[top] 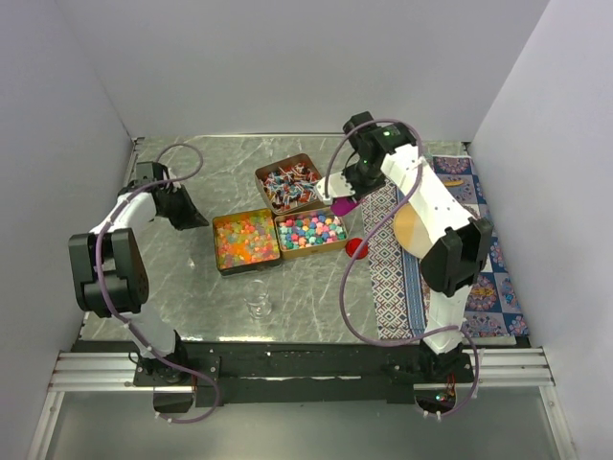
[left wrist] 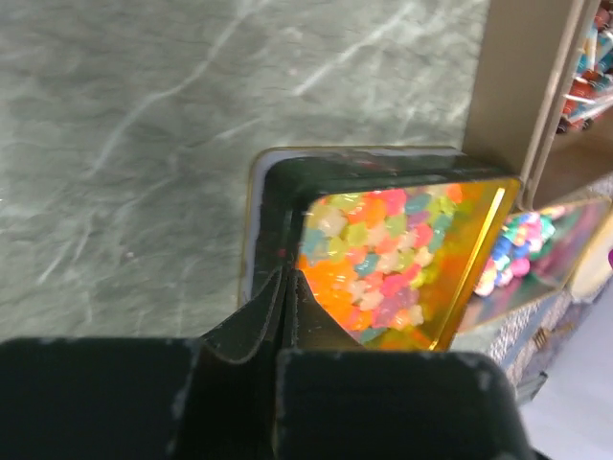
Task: Pack the candies
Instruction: Scoop the fake candies from the storage box.
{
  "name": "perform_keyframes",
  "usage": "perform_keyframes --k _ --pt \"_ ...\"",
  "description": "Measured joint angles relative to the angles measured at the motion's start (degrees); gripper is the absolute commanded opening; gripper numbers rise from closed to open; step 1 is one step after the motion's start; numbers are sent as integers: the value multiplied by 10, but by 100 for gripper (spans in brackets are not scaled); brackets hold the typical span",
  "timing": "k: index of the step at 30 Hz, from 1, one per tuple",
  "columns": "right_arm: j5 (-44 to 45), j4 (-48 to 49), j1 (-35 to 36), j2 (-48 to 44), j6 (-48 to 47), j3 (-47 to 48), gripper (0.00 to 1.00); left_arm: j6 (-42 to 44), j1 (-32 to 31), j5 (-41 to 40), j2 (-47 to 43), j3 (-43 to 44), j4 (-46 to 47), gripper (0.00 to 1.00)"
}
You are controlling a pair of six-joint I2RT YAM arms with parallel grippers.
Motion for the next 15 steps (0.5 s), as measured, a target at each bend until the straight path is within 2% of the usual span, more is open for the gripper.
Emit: perform_keyframes --k 9,15 --pt "45 -1 52 15 24 -1 0 -16 0 -26 0 -47 22 1" --pt "87 0 73 71 81 2 0 -18 -1 -31 -7 -96 34 1"
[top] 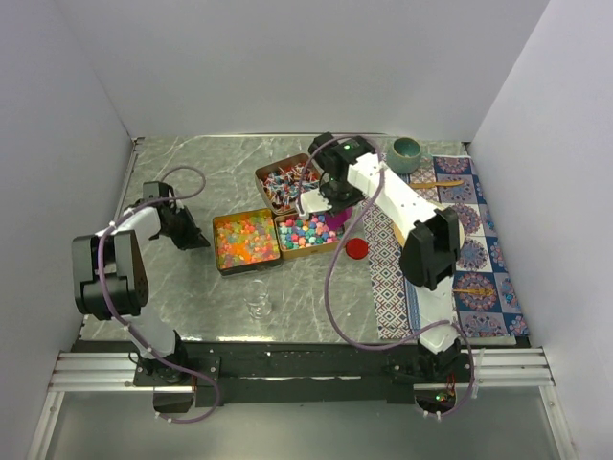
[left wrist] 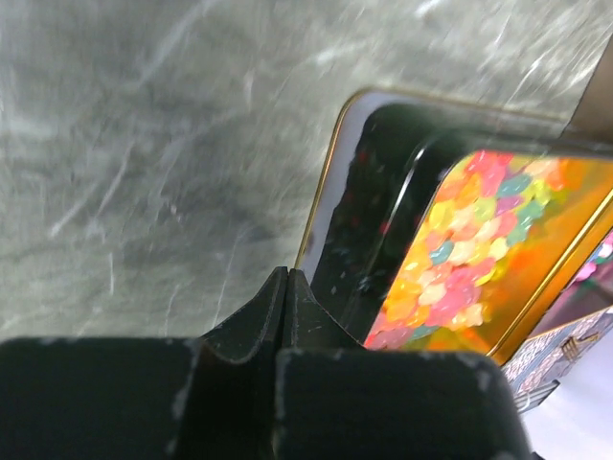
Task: Pack the candies
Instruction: Scoop the fake candies from the storage box.
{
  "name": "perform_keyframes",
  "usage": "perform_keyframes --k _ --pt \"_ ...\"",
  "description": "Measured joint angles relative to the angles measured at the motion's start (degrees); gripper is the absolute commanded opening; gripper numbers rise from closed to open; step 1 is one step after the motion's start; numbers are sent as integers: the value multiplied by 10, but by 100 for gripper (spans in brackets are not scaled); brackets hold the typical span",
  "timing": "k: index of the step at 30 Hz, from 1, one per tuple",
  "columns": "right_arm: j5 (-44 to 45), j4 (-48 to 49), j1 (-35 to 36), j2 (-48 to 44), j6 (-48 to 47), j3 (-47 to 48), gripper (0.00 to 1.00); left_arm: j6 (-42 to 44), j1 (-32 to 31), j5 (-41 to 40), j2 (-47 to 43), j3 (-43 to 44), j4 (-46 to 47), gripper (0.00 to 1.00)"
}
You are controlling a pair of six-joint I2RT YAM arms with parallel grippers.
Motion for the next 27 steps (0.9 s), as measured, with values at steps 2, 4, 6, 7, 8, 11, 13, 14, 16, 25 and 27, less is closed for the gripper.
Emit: perform_keyframes --k 2,4,6,7,8,11,13,14,16,25,27 --pt "14 1 6 17 20 1 0 0 0 0 -10 -16 4 1" --pt "23 2 10 25 35 0 0 1 -2 0 -18 -24 6 1" --pt "33 3 17 25 46 -2 0 3 -3 0 -24 -28 10 1" --pt "38 3 20 25 49 -2 0 3 -4 1 -27 -30 12 1" --pt "44 3 24 25 55 -2 0 4 -4 1 -30 -31 14 1" --pt "50 3 35 26 66 -2 0 5 -9 3 -34 -33 22 1" --pt "52 2 41 32 75 2 0 8 -14 7 -36 -40 36 1" --pt "54 3 44 35 80 2 0 10 -16 9 -37 -44 38 1" --pt "63 3 47 42 89 2 0 15 -21 15 -37 -56 46 1" --pt "51 3 47 44 126 2 0 42 -31 19 -37 -95 50 1" --pt "43 4 47 45 132 2 0 49 -33 21 -35 -96 51 1"
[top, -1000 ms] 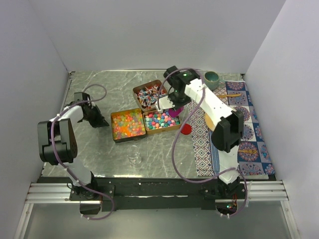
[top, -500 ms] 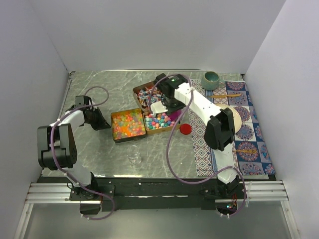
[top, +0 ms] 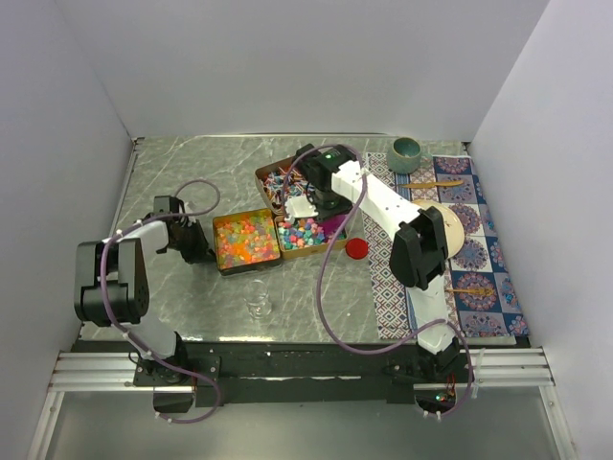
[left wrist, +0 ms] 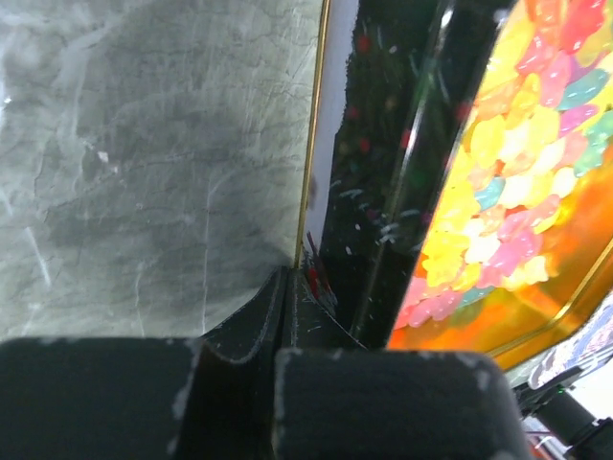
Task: Pack the candies
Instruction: Scoop the fake candies from the storage box.
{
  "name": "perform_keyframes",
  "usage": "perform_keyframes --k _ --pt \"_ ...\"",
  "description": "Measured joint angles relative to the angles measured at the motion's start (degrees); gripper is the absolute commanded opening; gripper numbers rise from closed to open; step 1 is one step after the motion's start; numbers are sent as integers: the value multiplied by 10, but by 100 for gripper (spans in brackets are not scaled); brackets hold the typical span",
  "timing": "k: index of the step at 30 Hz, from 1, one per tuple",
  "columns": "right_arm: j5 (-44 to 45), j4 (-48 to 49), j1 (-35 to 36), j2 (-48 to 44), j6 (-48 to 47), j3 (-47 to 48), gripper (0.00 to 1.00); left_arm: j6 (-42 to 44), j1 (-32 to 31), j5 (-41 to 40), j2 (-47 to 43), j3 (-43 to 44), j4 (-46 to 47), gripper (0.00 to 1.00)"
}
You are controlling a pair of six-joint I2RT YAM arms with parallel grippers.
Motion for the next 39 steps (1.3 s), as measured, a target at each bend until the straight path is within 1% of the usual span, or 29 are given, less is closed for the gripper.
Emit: perform_keyframes --k 4,8,10,13,19,24,27,32,39 --pt "-8 5 -4 -2 6 -15 0 10 -3 5 8 0 4 1" --pt "-34 21 -17 1 6 -69 0 16 -7 20 23 13 3 1" --pt "-43 23 -22 10 6 -78 0 17 -9 32 36 23 4 1" --pt "-56 24 -24 21 6 -76 0 17 -13 49 52 36 6 1" --pt "-72 7 -20 64 13 -8 0 13 -17 61 57 36 15 1" --pt "-77 5 -9 75 19 10 0 13 -21 61 57 36 19 1" --pt "-71 6 2 76 26 11 0 13 -21 61 57 36 19 1" --pt "-79 19 -5 76 38 -10 0 14 -21 61 57 36 19 1" --pt "-136 46 -34 73 52 -47 0 30 -21 65 56 36 16 1"
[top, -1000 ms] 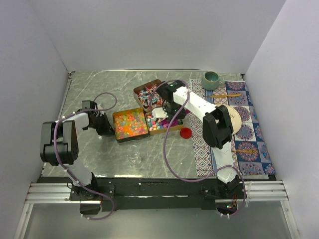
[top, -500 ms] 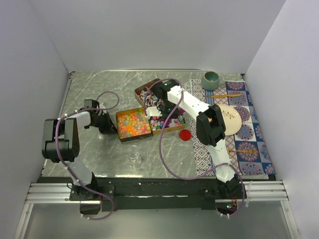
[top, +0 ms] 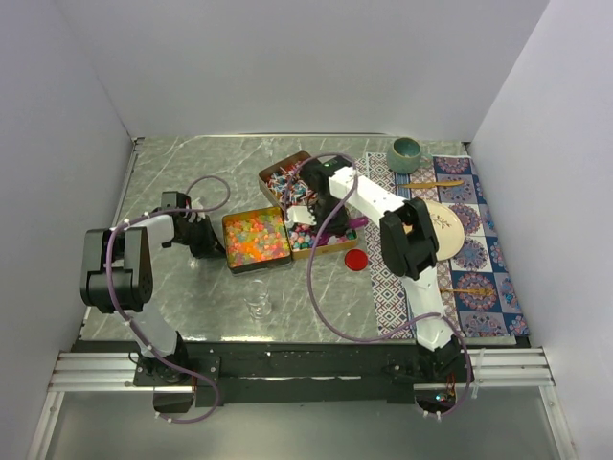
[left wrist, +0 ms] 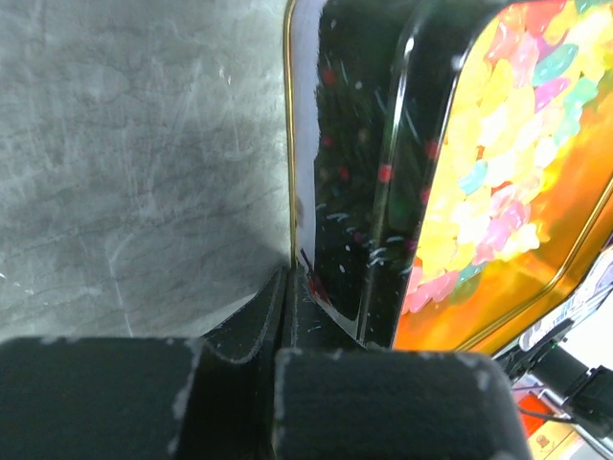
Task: Pack the candies
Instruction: Scoop the fake candies from the storage box.
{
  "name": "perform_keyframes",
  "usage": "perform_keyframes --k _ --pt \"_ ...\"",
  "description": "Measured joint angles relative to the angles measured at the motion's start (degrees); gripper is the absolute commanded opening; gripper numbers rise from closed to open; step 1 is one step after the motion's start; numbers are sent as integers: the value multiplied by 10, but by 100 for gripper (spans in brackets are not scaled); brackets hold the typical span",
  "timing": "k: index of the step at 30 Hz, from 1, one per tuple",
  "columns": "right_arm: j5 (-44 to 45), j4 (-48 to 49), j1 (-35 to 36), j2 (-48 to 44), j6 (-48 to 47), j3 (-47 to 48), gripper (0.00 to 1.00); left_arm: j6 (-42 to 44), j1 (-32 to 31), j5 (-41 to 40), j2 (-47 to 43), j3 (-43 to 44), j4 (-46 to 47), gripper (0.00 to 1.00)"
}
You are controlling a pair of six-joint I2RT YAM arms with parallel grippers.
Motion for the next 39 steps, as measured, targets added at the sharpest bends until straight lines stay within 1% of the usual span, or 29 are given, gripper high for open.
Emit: perform_keyframes --k 7,8,9,10,12,13,16,19,23,26,28,39 --pt "-79 37 -30 -33 -2 -59 0 44 0 10 -2 9 -39 1" --pt "-94 40 -35 -35 -4 -63 0 50 0 12 -2 13 -48 3" --pt "-108 44 -41 -37 -5 -66 0 60 0 16 -2 19 -57 6" --pt "-122 48 -47 -40 -7 -70 0 68 1 20 -2 27 -68 15" --pt "-145 54 -56 -43 -9 -75 0 90 3 26 -2 40 -85 24" --pt "-157 57 -61 -45 -10 -79 0 102 6 31 -2 47 -94 33" --pt "-198 69 -78 -51 -11 -91 0 139 18 43 -2 68 -129 43" --pt "-235 87 -93 -59 -12 -109 0 178 31 57 -2 98 -169 48" --pt "-280 118 -110 -75 -11 -140 0 211 46 80 5 171 -220 49" --pt "-305 146 -116 -90 -11 -169 0 228 57 87 12 228 -235 49" --pt "-309 160 -118 -100 -10 -186 0 239 64 87 13 250 -238 49" --pt "-302 183 -122 -114 9 -192 0 256 73 85 51 257 -243 48"
